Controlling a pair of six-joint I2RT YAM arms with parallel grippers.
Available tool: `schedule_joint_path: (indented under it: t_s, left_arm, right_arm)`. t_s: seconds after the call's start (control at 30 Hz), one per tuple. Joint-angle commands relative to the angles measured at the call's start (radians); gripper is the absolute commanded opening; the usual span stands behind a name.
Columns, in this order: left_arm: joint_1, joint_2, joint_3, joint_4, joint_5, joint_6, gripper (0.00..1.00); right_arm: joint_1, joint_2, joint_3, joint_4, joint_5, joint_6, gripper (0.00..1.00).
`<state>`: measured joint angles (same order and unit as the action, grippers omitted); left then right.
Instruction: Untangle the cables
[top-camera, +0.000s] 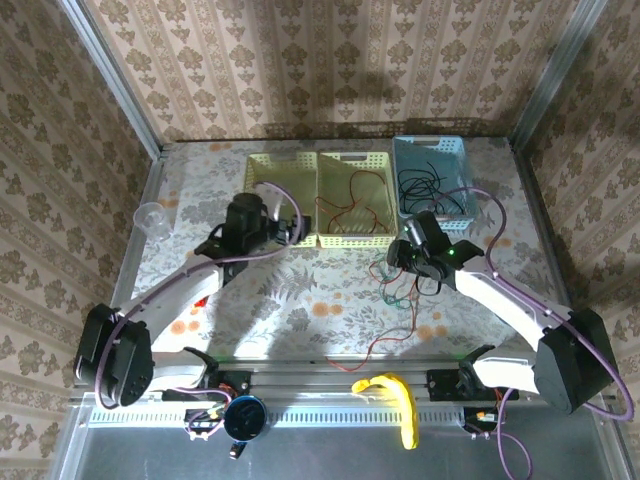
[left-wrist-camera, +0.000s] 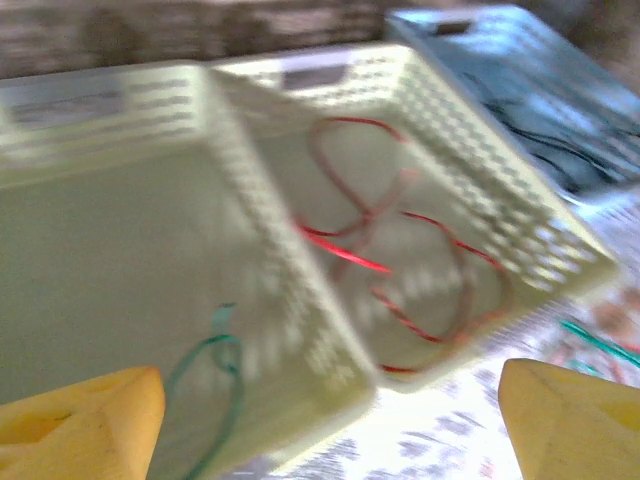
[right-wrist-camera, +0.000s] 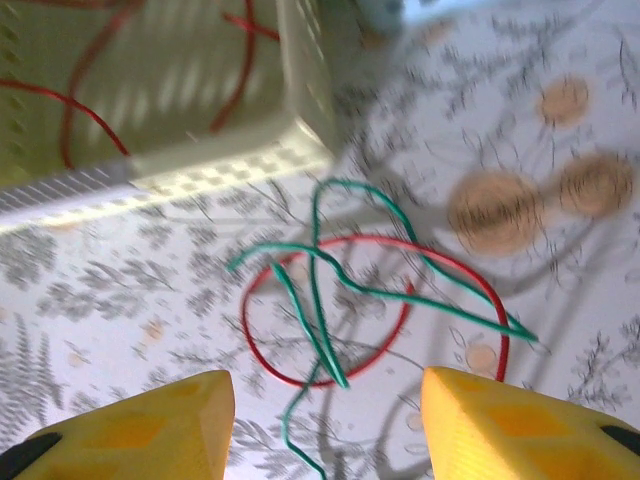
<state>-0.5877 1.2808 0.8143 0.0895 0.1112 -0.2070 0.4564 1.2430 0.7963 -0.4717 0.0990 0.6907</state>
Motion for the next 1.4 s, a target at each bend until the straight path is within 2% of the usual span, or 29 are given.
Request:
schedule_joint_path:
  t_s: [0.0, 0.2, 0.27, 0.3, 0.43, 0.47, 0.73, 0.9, 1.1, 1.27, 1.37]
  left_arm:
    - [-0.09, 0.027, -0.043, -0.021, 0.036, 0.042, 0.88]
    - [-0.198, 0.11, -0.08, -0.001, 0.002, 0.04, 0.88]
    - [-0.218, 0.135, -0.074, -0.013, 0.007, 0.06, 0.88]
    - [-0.226, 0.147, -0.07, -0.021, 0.009, 0.07, 0.88]
    - [-0.245, 0.181, -0.057, -0.03, 0.022, 0.093, 0.89]
    - [-0.247, 0.186, -0.052, -0.03, 0.024, 0.098, 0.89]
    - [-0.252, 0.198, -0.04, 0.013, 0.088, 0.093, 0.89]
    - [-0.252, 0.195, -0.031, 0.045, 0.116, 0.081, 0.89]
    - [-0.253, 0.199, -0.018, 0.062, 0.109, 0.076, 0.87]
    - [-0.241, 0.148, -0.068, 0.119, 0.054, 0.035, 0.87]
    - [-0.227, 0.09, -0.116, 0.142, -0.08, -0.008, 0.87]
  right_arm:
    - [0.006, 0.043, -0.02, -0.012, -0.038, 0.026, 0.53]
    - [0.004, 0.203, 0.005, 0.082, -0.067, 0.002, 0.49]
    - [0.002, 0.265, 0.028, 0.104, -0.073, -0.003, 0.44]
    - [0.002, 0.295, 0.042, 0.113, -0.08, -0.003, 0.39]
    - [0.002, 0.345, 0.074, 0.123, -0.094, -0.007, 0.03]
    - [0.002, 0.331, 0.072, 0.123, -0.096, -0.007, 0.0]
    - [0.002, 0.049, 0.049, 0.11, -0.17, -0.07, 0.0]
    - [0.002, -0.065, 0.067, 0.108, -0.25, -0.104, 0.0]
    - [0.005, -0.058, 0.126, 0.14, -0.418, -0.104, 0.0]
    - [0.035, 0.014, 0.177, 0.155, -0.509, -0.104, 0.0]
    - [0.077, 0.069, 0.216, 0.143, -0.478, -0.118, 0.0]
